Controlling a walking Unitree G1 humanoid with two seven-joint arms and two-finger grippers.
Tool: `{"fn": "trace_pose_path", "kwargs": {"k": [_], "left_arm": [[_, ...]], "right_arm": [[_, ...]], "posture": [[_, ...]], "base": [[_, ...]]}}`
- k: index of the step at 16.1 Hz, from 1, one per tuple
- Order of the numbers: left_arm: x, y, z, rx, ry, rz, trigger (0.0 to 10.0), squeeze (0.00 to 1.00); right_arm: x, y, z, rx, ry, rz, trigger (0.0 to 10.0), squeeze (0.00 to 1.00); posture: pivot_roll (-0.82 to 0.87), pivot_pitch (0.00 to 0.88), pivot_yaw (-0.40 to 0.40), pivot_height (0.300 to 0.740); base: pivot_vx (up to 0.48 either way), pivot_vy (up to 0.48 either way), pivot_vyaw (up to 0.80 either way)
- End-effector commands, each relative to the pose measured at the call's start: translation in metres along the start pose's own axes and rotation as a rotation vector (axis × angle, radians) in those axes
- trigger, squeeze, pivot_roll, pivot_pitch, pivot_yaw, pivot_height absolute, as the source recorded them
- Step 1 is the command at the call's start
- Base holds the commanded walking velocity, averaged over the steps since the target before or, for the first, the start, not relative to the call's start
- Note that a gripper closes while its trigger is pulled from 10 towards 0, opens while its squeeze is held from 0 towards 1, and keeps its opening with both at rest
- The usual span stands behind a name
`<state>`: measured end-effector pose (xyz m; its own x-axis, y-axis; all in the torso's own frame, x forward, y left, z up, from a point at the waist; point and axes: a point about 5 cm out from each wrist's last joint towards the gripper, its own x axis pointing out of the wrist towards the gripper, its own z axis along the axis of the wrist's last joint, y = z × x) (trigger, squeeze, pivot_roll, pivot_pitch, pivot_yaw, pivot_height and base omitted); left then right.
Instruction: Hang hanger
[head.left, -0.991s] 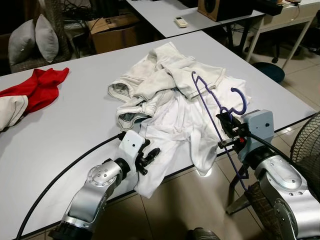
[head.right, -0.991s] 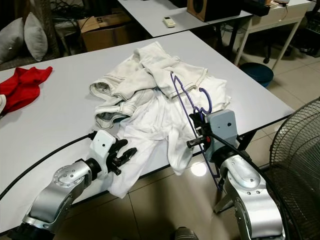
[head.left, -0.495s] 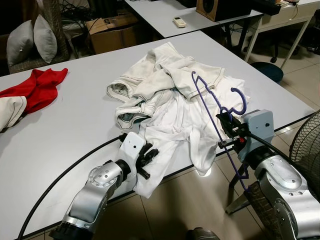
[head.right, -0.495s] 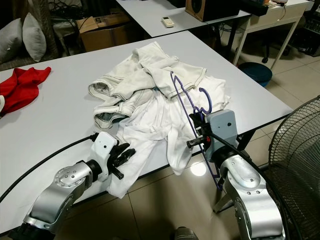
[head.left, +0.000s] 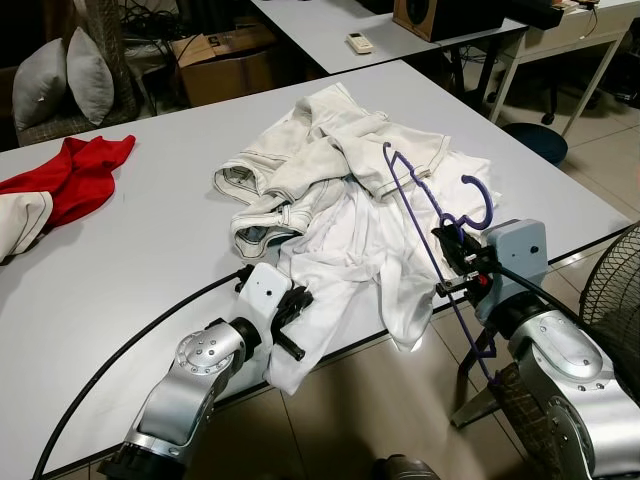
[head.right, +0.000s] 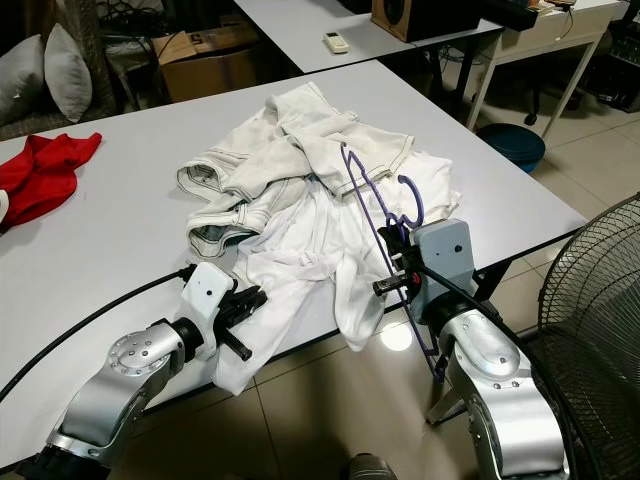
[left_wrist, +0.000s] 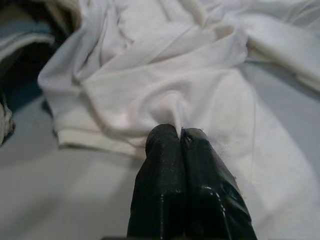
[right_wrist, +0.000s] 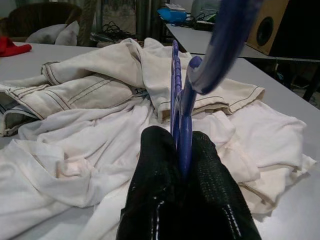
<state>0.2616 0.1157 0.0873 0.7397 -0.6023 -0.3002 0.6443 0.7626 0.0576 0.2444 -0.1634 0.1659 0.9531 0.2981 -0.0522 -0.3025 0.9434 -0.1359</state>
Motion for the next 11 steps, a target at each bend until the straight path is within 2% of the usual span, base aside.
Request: {"fn": "trace_pose_path", "kwargs": {"k": [1, 3, 5, 6, 9, 10, 11], "left_arm": [[-0.002, 0.000, 0.009, 0.024, -0.051, -0.032, 0.0, 0.00], [-0.004, 0.001, 0.021, 0.041, -0.113, -0.056, 0.0, 0.00], [-0.008, 0.016, 0.065, 0.043, -0.291, -0.034, 0.0, 0.00], [-0.012, 0.024, 0.089, 0.079, -0.377, -0.031, 0.0, 0.00], [-0.026, 0.050, 0.146, 0.237, -0.527, 0.016, 0.0, 0.00], [-0.037, 0.063, 0.175, 0.318, -0.609, 0.066, 0.0, 0.00], [-0.065, 0.078, 0.232, 0.442, -0.793, 0.143, 0.0, 0.00]], "right_arm": [[0.003, 0.001, 0.004, 0.004, -0.026, 0.005, 10.0, 0.00], [0.005, 0.000, 0.007, 0.012, -0.035, -0.008, 10.0, 0.00], [0.008, 0.002, 0.008, 0.033, -0.044, 0.000, 10.0, 0.00], [0.009, 0.004, 0.003, 0.028, -0.014, 0.008, 10.0, 0.00], [0.012, 0.009, 0.000, 0.034, 0.011, 0.033, 10.0, 0.00], [0.013, 0.010, 0.000, 0.042, 0.010, 0.033, 10.0, 0.00], [0.015, 0.010, 0.003, 0.045, -0.010, 0.023, 10.0, 0.00]], "posture": [[-0.21, 0.037, 0.079, 0.740], [-0.20, 0.037, 0.082, 0.740], [-0.18, 0.037, 0.084, 0.740], [-0.17, 0.037, 0.084, 0.740], [-0.16, 0.034, 0.085, 0.740], [-0.15, 0.033, 0.087, 0.740], [-0.15, 0.033, 0.090, 0.740]], "base": [[0.000, 0.000, 0.00], [0.000, 0.000, 0.00], [0.000, 0.000, 0.00], [0.000, 0.000, 0.00], [0.000, 0.000, 0.00], [0.000, 0.000, 0.00], [0.000, 0.000, 0.00]]}}
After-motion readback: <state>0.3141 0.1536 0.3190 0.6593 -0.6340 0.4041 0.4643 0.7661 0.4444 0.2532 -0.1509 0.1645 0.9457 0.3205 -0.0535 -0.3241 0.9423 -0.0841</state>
